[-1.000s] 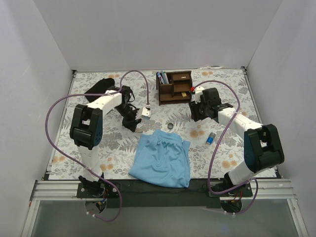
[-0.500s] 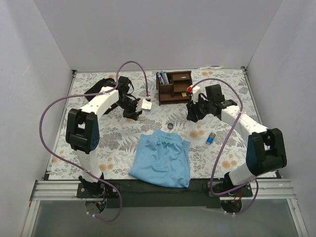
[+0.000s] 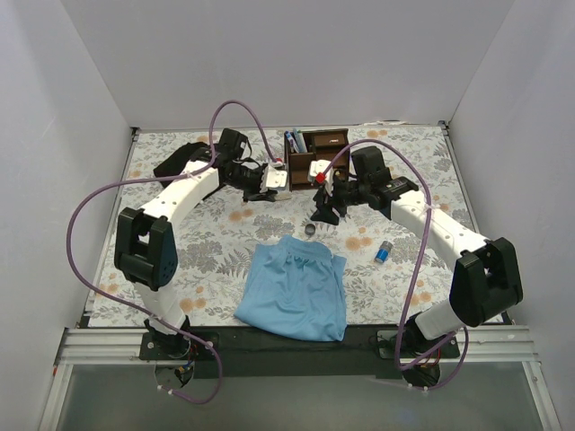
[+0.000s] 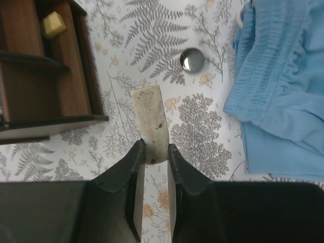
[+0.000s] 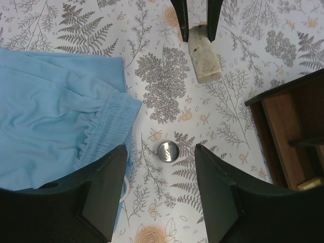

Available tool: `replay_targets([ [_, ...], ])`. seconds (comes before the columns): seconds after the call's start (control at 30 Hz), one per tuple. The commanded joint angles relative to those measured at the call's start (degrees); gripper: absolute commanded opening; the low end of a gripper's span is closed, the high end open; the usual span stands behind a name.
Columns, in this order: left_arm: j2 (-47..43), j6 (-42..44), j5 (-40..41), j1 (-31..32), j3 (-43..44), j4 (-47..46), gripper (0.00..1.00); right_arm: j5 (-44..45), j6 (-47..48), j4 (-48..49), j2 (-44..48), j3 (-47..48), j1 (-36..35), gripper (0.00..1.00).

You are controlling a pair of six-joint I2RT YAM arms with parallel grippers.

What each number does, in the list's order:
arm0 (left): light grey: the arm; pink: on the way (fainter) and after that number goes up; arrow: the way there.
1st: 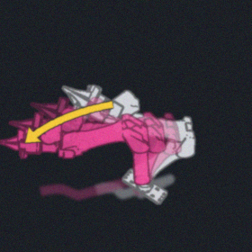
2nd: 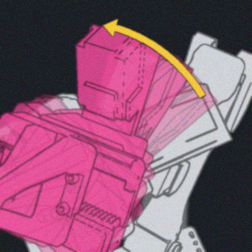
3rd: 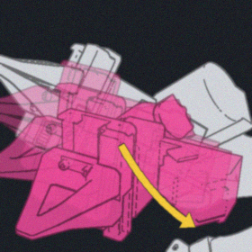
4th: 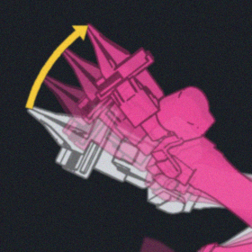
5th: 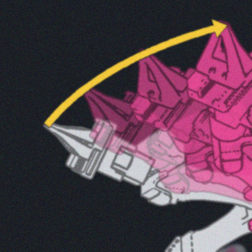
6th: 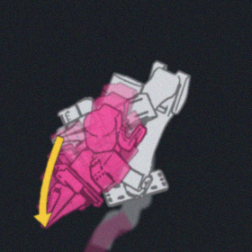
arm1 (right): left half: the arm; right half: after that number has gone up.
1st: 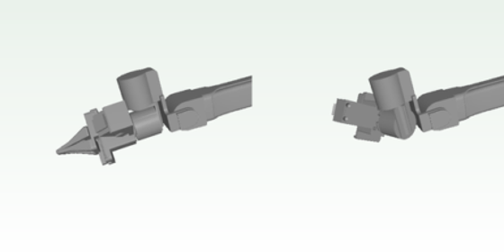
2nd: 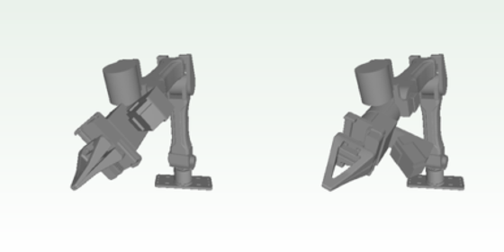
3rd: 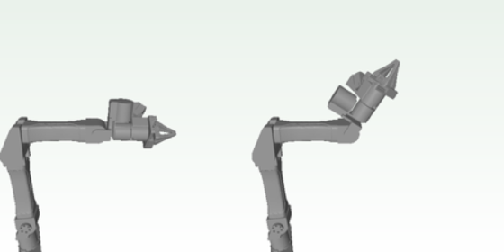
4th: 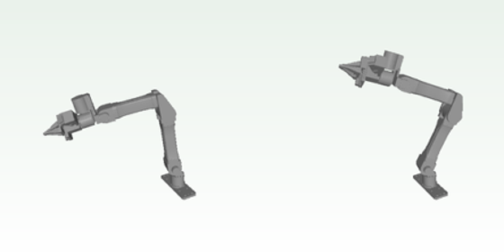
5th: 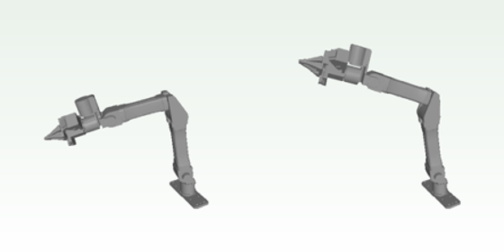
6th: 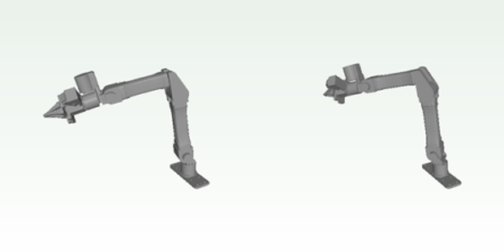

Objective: Sort the stationery into containers
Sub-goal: Place the stationery in the storage box.

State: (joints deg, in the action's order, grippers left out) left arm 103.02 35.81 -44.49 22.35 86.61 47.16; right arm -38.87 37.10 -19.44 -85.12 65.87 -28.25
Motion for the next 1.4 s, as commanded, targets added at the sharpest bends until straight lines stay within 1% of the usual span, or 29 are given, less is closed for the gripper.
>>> replay_targets([
  [0.0,-5.6,-3.8,-5.4,1.5,-1.0,-4.2,0.00,-3.7,2.6,5.6,-0.1,1.0,-0.2,0.63],
  [0.1,-6.0,-5.4,-6.5,1.8,-0.6,-4.0,0.00,-5.7,3.7,7.5,-0.2,1.0,-1.1,0.63],
  [0.13,-6.0,-5.6,-7.4,1.9,-0.1,-3.6,0.00,-5.4,6.1,8.1,0.0,0.7,-1.6,0.62],
  [0.27,-5.4,-5.6,-8.5,2.2,2.2,-0.7,0.00,-3.5,10.0,8.9,0.7,0.0,-3.6,0.62],
  [0.77,-7.8,-4.7,-8.1,3.9,0.1,-0.1,0.00,-1.4,8.0,10.8,-1.6,2.4,-3.9,0.61],
  [1.27,-8.9,-4.5,-7.9,5.2,-1.1,0.7,0.00,1.5,8.4,13.9,-2.9,2.9,-3.8,0.60],
  [1.37,-9.2,-4.3,-7.7,5.3,-1.7,0.8,0.00,1.2,8.4,13.8,-3.3,3.3,-3.8,0.57],
])
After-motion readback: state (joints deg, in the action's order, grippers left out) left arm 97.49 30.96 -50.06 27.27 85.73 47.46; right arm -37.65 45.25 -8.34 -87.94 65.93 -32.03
